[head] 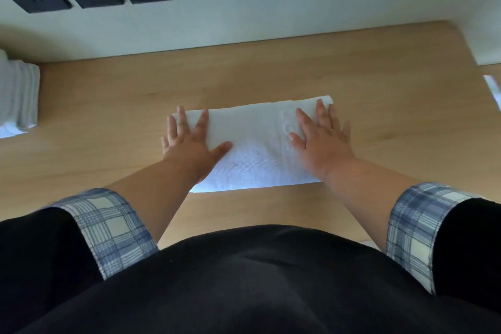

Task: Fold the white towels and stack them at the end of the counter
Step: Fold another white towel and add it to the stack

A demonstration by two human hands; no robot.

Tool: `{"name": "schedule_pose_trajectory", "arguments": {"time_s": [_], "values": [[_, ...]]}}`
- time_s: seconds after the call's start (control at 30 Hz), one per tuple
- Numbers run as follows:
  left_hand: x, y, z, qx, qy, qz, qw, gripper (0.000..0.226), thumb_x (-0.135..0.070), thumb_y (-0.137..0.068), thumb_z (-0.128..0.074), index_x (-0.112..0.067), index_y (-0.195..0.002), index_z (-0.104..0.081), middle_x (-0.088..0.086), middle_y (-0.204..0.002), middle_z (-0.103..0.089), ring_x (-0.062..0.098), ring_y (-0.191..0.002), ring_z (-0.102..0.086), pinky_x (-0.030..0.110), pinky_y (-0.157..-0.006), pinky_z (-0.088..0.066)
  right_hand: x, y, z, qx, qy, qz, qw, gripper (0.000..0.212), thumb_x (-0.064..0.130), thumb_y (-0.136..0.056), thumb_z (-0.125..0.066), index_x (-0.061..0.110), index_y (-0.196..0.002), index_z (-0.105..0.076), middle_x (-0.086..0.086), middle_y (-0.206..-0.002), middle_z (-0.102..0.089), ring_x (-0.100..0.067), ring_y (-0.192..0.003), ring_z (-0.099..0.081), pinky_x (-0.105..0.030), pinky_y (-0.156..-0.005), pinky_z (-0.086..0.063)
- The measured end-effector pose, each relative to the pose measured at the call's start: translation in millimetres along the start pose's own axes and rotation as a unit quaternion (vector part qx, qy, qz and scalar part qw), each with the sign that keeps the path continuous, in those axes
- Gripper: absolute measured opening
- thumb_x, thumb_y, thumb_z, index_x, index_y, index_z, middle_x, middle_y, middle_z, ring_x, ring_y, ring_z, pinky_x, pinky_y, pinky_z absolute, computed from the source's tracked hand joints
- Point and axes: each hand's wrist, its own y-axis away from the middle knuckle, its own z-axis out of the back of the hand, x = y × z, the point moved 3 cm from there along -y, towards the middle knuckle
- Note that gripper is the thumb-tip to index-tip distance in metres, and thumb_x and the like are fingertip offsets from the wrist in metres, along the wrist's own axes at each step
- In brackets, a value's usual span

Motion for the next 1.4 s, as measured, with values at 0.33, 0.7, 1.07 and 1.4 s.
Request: {"name": "schedule_pose_trajectory", "arguments": {"time_s": [0.33,0.7,1.07,1.4], "values": [[43,20,-14,0.035,0.317,0.073,0.945,0.071,-0.058,-0.093,-0.053,-0.055,-0.150,-0.010,0.011,-0.157,-0.032,0.037,-0.135,-0.038,0.044,-0.103,-0.033,-49,16,-1,0.049,-0.378,-0.060,0.923,0.060,0.042,-0.094,-0.061,0.050,-0.146,-0.034,0.008,-0.154,-0.037,-0.020,-0.133,-0.043,-0.030,-0.104,-0.036],[47,26,-17,0.094,0.420,0.134,0.893,0.069,-0.062,-0.090,-0.055,-0.060,-0.146,-0.016,0.006,-0.159,-0.026,0.036,-0.137,-0.034,0.053,-0.109,-0.032,-57,0,1,0.162,-0.525,-0.143,0.823,0.044,0.036,-0.088,-0.072,0.058,-0.119,-0.050,0.009,-0.119,-0.057,-0.023,-0.099,-0.065,-0.036,-0.065,-0.058],[36,45,-19,0.100,0.518,0.232,0.817,0.062,-0.064,-0.090,-0.054,-0.061,-0.144,-0.024,-0.006,-0.149,-0.039,0.027,-0.121,-0.053,0.048,-0.097,-0.049,-67,-18,7,0.232,-0.543,-0.139,0.795,0.046,0.032,-0.090,-0.071,0.052,-0.127,-0.052,-0.003,-0.113,-0.070,-0.025,-0.088,-0.074,-0.043,-0.063,-0.060],[26,109,3,0.043,0.553,0.236,0.798,0.058,-0.047,-0.095,-0.059,-0.057,-0.144,-0.030,-0.006,-0.147,-0.041,0.021,-0.115,-0.055,0.037,-0.084,-0.052,-60,-7,46,0.251,-0.509,-0.056,0.821,0.037,0.028,-0.099,-0.057,0.063,-0.113,-0.057,0.000,-0.117,-0.068,-0.028,-0.093,-0.074,-0.047,-0.071,-0.061]]}}
